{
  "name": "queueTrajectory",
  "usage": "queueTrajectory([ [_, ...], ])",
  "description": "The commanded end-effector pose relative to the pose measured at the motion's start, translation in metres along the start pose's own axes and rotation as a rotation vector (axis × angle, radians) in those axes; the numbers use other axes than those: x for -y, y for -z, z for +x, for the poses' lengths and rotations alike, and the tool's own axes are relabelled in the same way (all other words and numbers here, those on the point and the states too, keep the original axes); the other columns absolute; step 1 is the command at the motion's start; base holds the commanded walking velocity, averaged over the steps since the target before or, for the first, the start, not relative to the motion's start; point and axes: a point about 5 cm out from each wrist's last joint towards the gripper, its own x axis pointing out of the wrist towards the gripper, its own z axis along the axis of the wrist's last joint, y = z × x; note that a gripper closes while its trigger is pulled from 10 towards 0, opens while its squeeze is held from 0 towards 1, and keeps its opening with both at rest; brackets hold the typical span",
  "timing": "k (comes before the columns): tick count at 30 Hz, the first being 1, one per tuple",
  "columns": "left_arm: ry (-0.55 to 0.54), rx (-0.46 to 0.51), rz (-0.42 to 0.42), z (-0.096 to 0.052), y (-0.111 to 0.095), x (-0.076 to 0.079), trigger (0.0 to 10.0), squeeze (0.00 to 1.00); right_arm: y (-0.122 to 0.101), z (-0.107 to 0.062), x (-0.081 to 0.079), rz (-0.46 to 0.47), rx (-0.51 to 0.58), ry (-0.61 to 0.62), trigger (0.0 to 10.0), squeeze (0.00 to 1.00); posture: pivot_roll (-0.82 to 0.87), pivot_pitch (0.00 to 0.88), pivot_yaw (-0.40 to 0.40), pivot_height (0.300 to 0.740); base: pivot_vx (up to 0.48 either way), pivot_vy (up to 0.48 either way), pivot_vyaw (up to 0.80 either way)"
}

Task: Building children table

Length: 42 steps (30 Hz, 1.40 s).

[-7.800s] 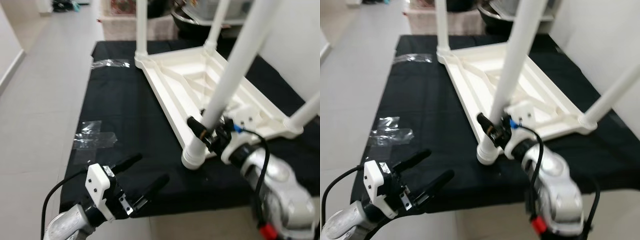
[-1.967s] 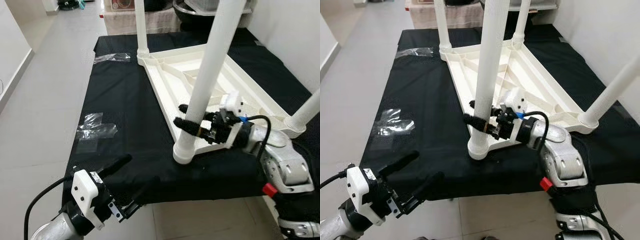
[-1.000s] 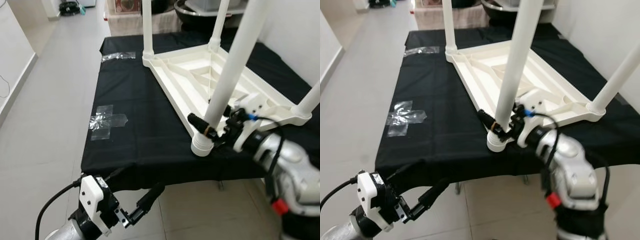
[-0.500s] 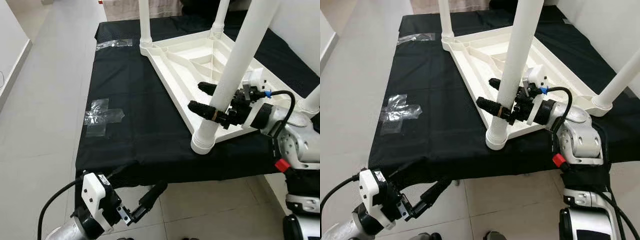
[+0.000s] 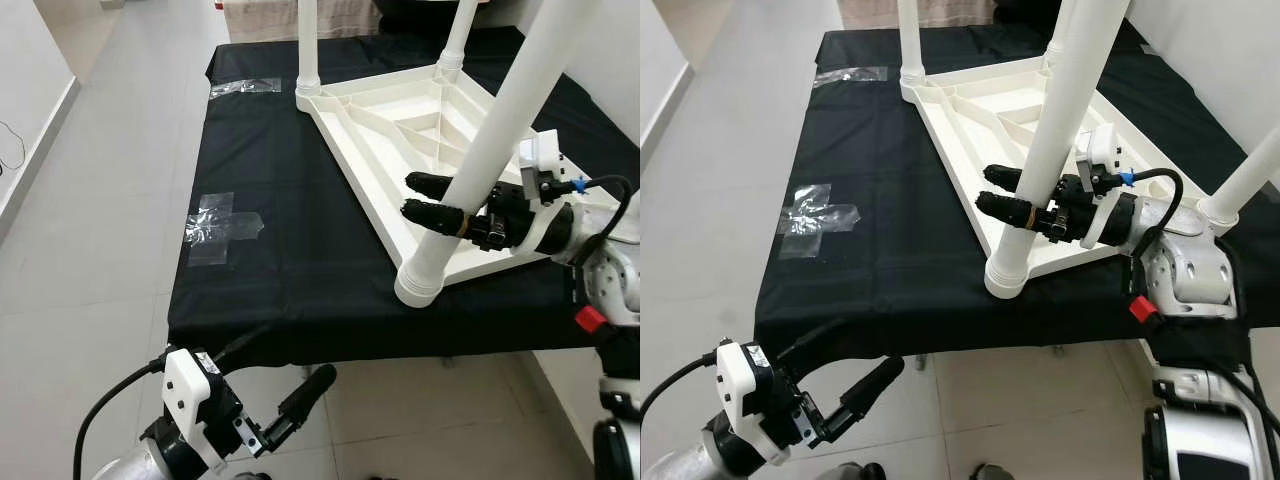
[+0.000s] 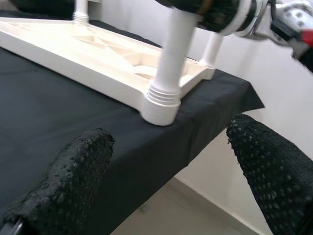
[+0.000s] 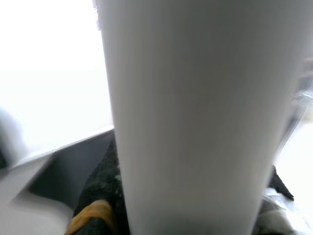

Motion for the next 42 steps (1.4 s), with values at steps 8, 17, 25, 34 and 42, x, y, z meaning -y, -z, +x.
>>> queueTrajectory([
  [8, 0.014, -0.012, 0.003, 0.001, 0.003, -0.004, 10.0, 0.0, 0.102, -0.004, -0.076, 0.166, -0.428, 0.715, 0.0, 0.0, 0.0, 0.208, -0.012, 0.74, 0.0, 0.0, 0.0],
  [17, -0.004, 0.005, -0.007, 0.003, 0.002, -0.005, 10.0, 0.0, 0.058, 0.026, -0.063, 0.108, -0.216, 0.507, 10.0, 0.0, -0.01, 0.213, -0.021, 0.74, 0.0, 0.0, 0.0],
  [25, 0.002, 0.005, -0.007, 0.003, 0.001, -0.003, 10.0, 0.0, 0.019, 0.033, -0.064, 0.155, 0.008, 0.14, 10.0, 1.0, 0.0, 0.224, -0.018, 0.74, 0.0, 0.0, 0.0],
  [34, 0.006, 0.003, -0.01, 0.003, 0.0, -0.001, 10.0, 0.0, 0.001, 0.018, -0.048, 0.03, -0.115, -0.331, 10.0, 0.0, 0.02, 0.247, -0.012, 0.74, 0.0, 0.0, 0.0],
  [42, 0.004, 0.002, -0.009, 0.002, -0.001, 0.0, 10.0, 0.0, -0.013, 0.026, -0.022, -0.023, -0.081, -0.323, 2.0, 0.0, 0.03, 0.256, -0.011, 0.74, 0.0, 0.0, 0.0],
])
